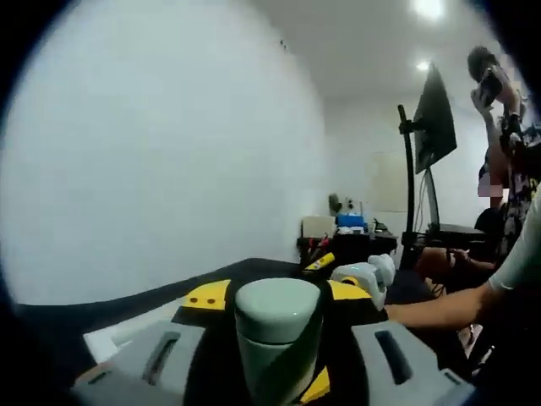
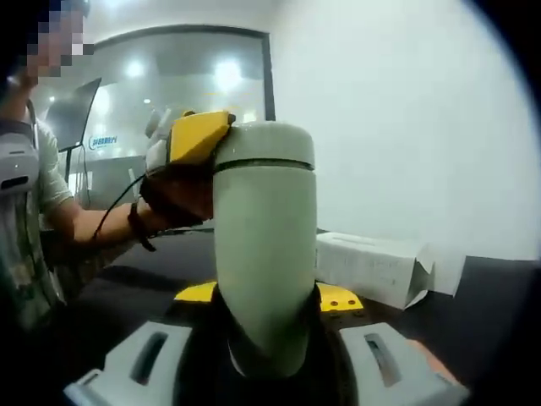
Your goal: Assemble the cup parts correctly, then place the assembled cup into the box.
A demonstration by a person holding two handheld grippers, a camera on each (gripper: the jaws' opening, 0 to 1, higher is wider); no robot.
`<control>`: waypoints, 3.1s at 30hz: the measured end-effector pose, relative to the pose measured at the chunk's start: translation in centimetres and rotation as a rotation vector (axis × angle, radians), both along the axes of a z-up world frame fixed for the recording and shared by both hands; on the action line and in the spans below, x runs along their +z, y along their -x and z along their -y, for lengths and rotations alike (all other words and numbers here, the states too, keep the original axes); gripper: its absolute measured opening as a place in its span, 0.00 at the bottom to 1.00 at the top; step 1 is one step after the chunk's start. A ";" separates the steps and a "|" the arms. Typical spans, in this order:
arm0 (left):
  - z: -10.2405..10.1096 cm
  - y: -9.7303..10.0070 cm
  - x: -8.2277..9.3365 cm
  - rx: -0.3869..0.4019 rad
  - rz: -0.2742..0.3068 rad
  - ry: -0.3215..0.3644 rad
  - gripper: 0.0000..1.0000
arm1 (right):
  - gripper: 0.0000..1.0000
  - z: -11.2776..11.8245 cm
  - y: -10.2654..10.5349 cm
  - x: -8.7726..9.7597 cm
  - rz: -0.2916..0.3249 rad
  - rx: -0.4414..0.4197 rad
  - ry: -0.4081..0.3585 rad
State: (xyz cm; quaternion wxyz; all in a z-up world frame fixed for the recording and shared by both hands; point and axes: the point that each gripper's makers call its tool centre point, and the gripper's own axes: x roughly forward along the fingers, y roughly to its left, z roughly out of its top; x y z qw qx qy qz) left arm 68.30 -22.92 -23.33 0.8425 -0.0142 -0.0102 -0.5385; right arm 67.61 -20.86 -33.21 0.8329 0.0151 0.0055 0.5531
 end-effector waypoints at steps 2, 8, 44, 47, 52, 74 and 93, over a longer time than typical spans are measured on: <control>-0.1 -0.1 0.0 -0.032 -0.002 -0.006 0.38 | 0.40 0.0 0.0 0.0 0.001 -0.001 0.001; -0.6 -0.6 0.7 0.058 0.038 0.020 0.53 | 0.40 0.0 0.0 0.0 0.004 0.005 -0.003; 0.6 1.7 -1.3 -0.014 0.015 -0.006 0.38 | 0.40 0.1 -0.1 -0.1 0.010 0.001 0.005; 0.8 1.6 -1.3 -0.098 0.009 -0.010 0.38 | 0.39 0.1 -0.1 -0.1 0.007 0.001 0.003; 0.8 1.1 -1.3 -0.103 0.020 -0.025 0.39 | 0.40 0.3 -0.4 0.0 -0.002 0.000 -0.005; -0.5 1.4 -0.7 0.523 0.034 -0.055 0.45 | 0.40 0.1 -0.2 0.0 0.007 -0.003 -0.002; -0.4 1.1 -0.7 -0.030 0.036 0.043 0.37 | 0.40 0.2 -0.3 -0.1 0.009 -0.009 0.003</control>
